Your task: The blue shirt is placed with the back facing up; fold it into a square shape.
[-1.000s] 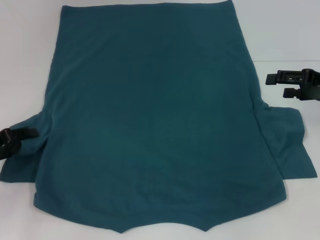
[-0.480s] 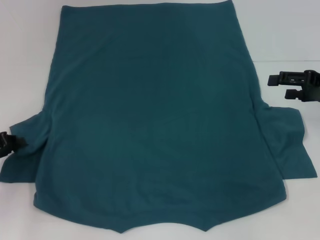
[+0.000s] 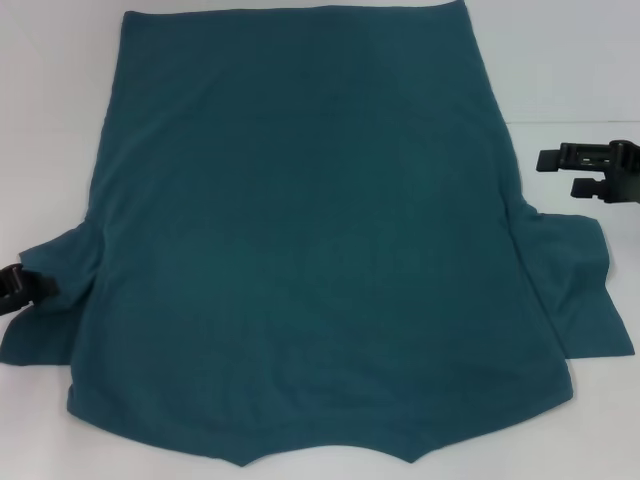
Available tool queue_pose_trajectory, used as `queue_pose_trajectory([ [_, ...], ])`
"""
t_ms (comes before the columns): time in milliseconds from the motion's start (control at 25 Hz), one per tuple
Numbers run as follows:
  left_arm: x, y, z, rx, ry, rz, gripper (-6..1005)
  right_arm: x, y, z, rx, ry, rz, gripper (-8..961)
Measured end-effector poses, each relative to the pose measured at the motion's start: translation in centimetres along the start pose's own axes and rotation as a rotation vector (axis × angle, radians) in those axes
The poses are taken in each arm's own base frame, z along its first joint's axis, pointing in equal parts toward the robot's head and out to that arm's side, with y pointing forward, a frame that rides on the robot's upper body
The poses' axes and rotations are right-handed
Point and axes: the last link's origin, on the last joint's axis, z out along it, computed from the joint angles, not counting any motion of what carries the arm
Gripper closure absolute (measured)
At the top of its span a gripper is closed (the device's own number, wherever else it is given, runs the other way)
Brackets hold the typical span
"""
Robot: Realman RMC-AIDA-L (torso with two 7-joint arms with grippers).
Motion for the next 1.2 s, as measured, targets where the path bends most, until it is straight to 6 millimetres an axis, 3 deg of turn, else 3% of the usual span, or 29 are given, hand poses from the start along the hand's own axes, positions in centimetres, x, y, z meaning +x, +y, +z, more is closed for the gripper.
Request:
queue_pose_trajectory([
  [320,0.1,0.1,-0.1,0.008,0.003,0.017,957,0.2,-0.3,-0.2,0.004,-0.002,0.008,9],
  [560,0.5,0.2,-0.4,0.005,0.014,0.028,959,0.2,-0.4,-0.3,0.005,-0.006,0.012,9],
  [920,2.9,0.7,-1.4,0.081,0.004,0.208,961,0.2,-0.4,-0.3,0.004,-0.008,0.01,8],
  [1200,4.1,0.4,-2.3,0.141,0.024,0.247,961,0.2,-0.6,-0.4,0.012,-0.017,0.014,8],
])
